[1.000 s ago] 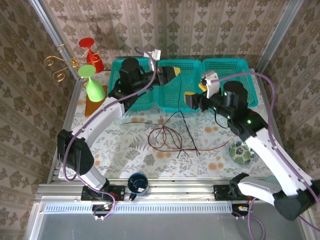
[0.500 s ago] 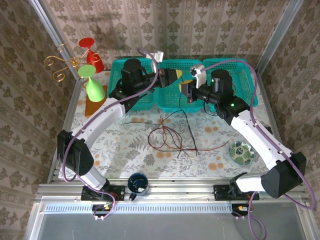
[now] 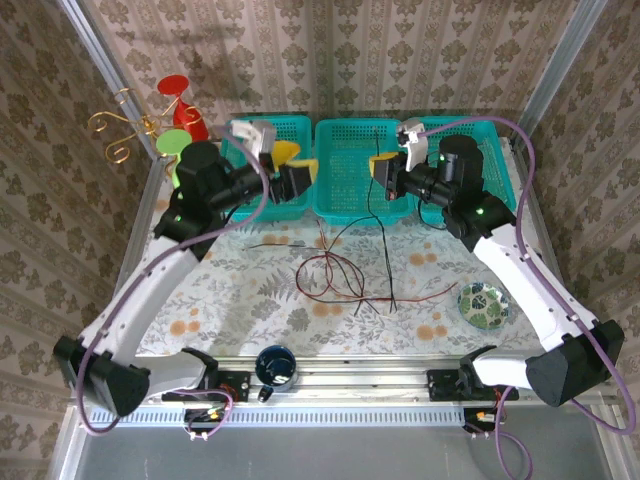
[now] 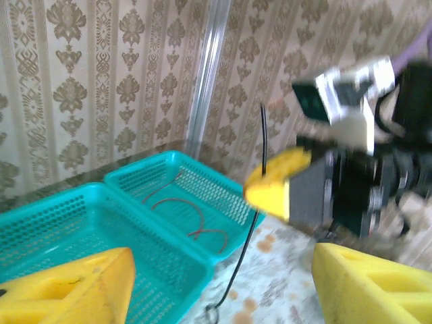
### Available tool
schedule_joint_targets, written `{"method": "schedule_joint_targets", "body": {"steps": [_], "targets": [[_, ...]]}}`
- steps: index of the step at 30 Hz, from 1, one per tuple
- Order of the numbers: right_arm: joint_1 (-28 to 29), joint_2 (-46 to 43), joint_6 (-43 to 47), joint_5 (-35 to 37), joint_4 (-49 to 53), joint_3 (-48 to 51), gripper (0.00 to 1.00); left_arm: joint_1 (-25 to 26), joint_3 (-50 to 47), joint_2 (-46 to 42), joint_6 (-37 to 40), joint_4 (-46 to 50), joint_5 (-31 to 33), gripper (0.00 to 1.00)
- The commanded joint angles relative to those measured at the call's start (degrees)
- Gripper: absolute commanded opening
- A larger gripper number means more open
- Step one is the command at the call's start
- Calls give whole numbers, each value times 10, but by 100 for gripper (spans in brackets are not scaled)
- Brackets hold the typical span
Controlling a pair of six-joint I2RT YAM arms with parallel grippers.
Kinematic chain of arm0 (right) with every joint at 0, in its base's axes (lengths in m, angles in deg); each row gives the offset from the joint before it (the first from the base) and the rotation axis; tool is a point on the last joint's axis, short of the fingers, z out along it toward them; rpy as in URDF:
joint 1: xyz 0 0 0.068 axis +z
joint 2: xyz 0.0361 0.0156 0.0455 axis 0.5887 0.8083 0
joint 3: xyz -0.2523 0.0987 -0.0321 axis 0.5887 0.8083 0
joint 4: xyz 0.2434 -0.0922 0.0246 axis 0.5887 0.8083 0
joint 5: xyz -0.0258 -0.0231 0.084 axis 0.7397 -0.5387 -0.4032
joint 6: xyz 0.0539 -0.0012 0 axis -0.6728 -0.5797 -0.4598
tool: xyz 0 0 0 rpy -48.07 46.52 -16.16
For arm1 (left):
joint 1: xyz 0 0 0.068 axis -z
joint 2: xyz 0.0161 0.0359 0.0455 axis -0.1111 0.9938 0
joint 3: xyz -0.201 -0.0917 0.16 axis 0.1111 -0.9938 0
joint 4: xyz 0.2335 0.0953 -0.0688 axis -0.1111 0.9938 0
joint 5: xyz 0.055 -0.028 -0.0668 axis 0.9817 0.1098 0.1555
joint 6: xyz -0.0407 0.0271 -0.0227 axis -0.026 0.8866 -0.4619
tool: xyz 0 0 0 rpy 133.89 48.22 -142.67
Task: Untangle the cables
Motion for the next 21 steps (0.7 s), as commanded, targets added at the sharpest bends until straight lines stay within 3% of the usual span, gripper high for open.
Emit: {"method": "schedule_joint_targets", "body": {"steps": [1,6,11,18,21], "targets": [[-2,-20,9,-23,23,-27,0,4,-55,-2,175,89,6,71],[-3,-27,13,-32,40,-40,0,41,-136,14,262,75,1,70],[-3,-32,6,-39,45,-49,0,66,-185,54,293,2,30,71],[-3,-47,-4,-57,45,-48,0,76,-176,118,310,-40,42,71],[-2,-53,-7,-62,45,-46,0,81,-148,152,309,-23,55,65]]}}
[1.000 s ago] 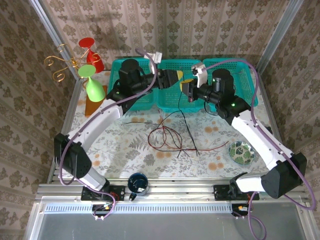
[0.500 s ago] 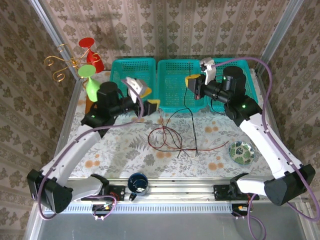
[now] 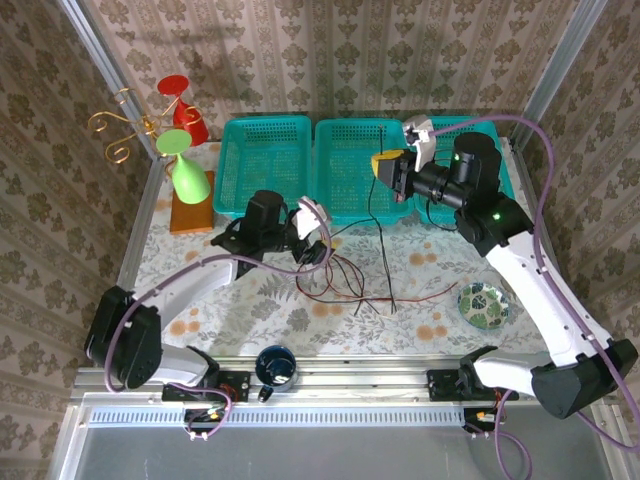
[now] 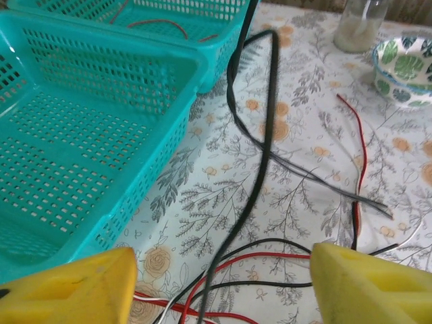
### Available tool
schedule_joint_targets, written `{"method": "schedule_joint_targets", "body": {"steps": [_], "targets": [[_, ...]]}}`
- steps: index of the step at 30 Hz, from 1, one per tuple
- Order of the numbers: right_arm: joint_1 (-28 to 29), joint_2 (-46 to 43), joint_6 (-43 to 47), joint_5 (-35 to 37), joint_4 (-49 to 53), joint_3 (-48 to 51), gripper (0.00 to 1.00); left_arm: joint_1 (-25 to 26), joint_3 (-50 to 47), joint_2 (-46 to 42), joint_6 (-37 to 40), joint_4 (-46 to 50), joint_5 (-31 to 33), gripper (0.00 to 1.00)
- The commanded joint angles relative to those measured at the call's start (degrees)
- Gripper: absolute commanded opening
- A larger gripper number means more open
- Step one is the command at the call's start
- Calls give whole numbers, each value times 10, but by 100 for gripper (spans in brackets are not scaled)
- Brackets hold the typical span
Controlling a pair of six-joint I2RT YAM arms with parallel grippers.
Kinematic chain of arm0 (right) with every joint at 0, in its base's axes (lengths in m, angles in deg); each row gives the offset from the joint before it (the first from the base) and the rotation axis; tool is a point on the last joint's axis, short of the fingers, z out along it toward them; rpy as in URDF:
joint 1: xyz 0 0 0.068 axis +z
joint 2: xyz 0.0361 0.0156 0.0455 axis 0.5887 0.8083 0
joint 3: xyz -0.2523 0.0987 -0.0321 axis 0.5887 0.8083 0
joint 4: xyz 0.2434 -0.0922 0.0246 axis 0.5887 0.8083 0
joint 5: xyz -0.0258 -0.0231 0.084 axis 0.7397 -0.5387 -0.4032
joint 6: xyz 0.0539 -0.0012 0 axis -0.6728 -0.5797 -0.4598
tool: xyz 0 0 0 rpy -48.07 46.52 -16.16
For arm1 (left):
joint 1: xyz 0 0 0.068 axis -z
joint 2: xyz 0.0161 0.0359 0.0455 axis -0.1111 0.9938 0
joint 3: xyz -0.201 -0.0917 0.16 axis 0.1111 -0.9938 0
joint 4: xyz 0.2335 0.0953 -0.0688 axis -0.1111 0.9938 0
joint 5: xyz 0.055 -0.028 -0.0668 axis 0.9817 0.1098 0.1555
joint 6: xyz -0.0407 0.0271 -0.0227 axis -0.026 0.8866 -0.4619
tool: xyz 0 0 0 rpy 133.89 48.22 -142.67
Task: Untangle the cables
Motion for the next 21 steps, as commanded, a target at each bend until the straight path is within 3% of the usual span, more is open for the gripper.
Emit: {"method": "schedule_joint_targets", "body": {"steps": [1,7,9,15,21], "targets": [[-2,-18,-11,-20,9,-18,0,7,43,32,22,0,10,58],[-3,-28,-1,-12,23,-21,0,22,68,51,14,10,3,21],[-3,-31,2,-9,28,-23,0,24,70,45,7,11,6,1],[-4,-52,4,64,43,-31,0,25,87,-10,-52,22,71,0],[-4,-104,-10,220,21,-29,0,25,146,-86,-90,40,168,0]]}}
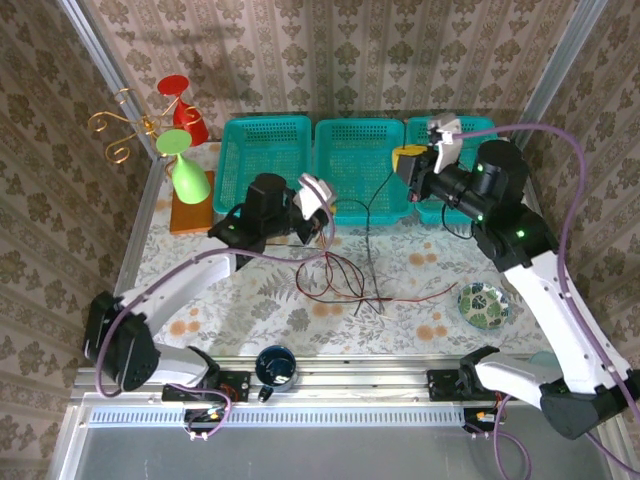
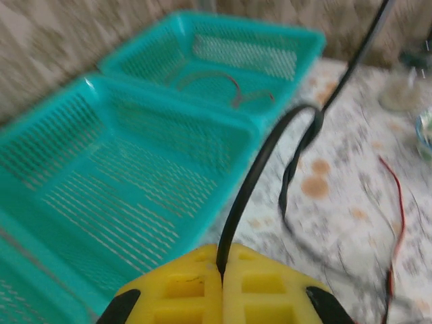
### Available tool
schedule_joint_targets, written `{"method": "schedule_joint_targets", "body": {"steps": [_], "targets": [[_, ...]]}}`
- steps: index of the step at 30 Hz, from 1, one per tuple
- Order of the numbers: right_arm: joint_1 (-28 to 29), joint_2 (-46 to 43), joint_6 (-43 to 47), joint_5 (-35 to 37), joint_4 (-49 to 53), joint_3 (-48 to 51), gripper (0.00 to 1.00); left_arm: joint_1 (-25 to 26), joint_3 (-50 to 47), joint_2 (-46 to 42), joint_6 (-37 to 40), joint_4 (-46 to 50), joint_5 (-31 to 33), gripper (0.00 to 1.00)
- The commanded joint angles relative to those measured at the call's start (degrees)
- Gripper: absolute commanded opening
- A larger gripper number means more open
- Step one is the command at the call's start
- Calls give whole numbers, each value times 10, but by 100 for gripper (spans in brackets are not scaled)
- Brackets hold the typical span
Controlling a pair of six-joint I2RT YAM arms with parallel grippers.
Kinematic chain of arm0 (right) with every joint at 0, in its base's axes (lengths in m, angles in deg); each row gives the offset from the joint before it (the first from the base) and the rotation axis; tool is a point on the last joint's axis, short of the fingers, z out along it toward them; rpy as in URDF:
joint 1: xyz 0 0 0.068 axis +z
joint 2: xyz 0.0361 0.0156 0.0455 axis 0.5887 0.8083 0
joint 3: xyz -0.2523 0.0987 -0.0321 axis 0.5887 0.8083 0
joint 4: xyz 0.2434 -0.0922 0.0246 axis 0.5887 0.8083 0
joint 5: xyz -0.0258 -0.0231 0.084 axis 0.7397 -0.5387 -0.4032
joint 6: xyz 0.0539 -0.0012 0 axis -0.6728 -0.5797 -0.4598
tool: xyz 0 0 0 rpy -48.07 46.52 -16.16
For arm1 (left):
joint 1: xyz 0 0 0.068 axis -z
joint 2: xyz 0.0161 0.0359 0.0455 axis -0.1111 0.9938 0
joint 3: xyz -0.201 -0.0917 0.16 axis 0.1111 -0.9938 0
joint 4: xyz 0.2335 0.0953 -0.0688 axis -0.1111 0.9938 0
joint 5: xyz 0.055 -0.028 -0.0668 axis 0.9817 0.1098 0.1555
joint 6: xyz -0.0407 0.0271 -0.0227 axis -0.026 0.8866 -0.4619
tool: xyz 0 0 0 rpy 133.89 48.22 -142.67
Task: Untangle the cables
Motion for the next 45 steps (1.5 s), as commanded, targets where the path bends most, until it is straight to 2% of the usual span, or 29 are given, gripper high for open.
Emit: {"method": "schedule_joint_targets", "body": {"steps": [1,9,12,15,21,25,33,36,40,45], "targets": [[-2,-41,-12,122,-21,-18,0,3,48,-57,-38,-2,79,0],[-2,-93,16,312,-52,-5,0,27,84,-121,13,34,243,0],[-2,-104,39,382,-61,9,0,20,108,-132,21,101,271,0],[-2,-105,74,407,-64,16,0,-1,131,-140,16,173,281,0],[-4,-106,126,440,-80,41,0,-107,177,-129,-33,348,234,0],[-17,-102,140,447,-76,52,0,-171,170,-124,-59,424,259,0],[-67,-97,147,476,-74,65,0,-259,96,-184,-100,439,232,0],[-92,-97,140,464,-71,67,0,-284,84,-198,-106,441,207,0],[-119,-86,150,527,-78,61,0,-313,79,-199,-116,450,183,0],[-164,-91,134,517,-73,62,0,-346,65,-194,-122,453,157,0]]}}
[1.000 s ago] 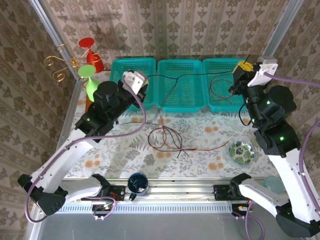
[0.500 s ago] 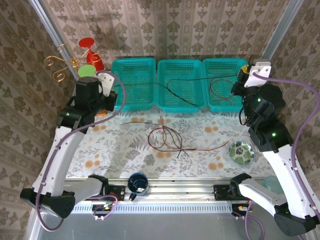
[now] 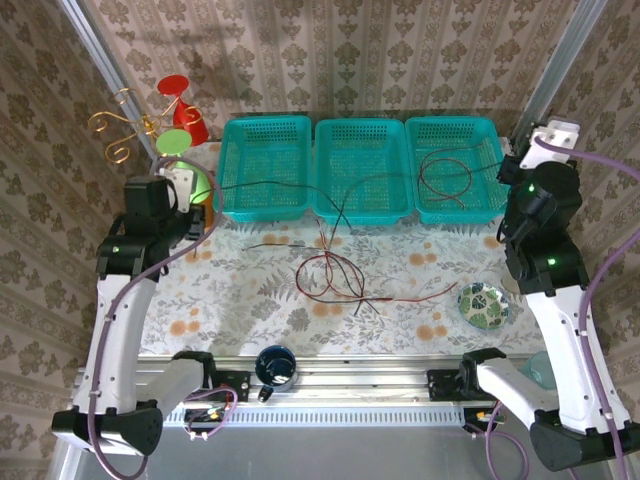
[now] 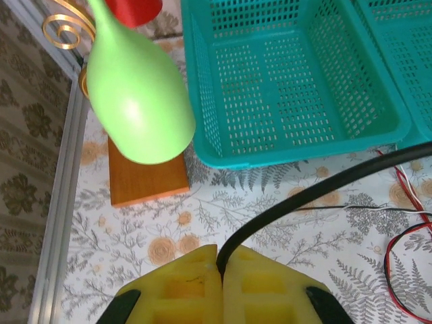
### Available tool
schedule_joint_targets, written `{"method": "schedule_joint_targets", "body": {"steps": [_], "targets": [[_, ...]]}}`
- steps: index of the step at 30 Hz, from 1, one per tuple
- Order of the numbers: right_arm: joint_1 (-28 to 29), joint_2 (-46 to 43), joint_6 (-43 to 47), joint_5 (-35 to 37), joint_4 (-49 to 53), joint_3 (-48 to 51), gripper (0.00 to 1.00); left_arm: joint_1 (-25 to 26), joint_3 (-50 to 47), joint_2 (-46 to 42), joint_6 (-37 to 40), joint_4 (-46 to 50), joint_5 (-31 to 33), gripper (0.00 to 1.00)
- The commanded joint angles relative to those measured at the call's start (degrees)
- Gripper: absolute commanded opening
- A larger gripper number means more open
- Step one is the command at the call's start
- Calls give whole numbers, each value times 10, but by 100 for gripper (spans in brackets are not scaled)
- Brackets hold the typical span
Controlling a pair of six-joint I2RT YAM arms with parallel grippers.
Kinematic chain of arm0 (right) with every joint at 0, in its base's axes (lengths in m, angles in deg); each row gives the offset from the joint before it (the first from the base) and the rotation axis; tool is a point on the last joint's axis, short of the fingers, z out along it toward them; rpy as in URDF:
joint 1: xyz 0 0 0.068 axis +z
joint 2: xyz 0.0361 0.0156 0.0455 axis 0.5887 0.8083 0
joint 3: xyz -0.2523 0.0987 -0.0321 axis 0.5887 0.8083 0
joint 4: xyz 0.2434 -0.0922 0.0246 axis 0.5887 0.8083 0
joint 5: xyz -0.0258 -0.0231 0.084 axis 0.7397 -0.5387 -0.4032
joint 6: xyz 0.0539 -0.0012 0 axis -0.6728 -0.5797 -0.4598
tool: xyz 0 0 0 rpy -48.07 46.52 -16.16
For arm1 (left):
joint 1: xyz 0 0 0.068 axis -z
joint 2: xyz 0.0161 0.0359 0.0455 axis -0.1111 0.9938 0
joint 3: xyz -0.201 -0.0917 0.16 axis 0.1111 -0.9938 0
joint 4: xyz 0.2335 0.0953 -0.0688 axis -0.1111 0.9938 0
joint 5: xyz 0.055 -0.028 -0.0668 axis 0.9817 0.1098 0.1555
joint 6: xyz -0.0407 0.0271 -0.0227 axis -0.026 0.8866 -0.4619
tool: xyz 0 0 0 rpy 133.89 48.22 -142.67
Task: Untangle the cables
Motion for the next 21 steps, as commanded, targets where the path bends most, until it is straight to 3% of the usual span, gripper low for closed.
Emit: {"method": "schedule_joint_targets", "body": {"steps": [1,4,11,21], "targets": [[-21,1,-2,34,-9,-6,0,-21,-18,2,-17,12,-28,0],[-45,19,7,57,5,-11,0,-44,-42,-2,-7,-1,-35,0],[-68,19,-60,-141,9,1,0,-64,-82,-26,-28,-32,-138,0],[-67,84,-81,-216,-16,-154,0,23,-95,-56,-53,-76,-140,0]]}}
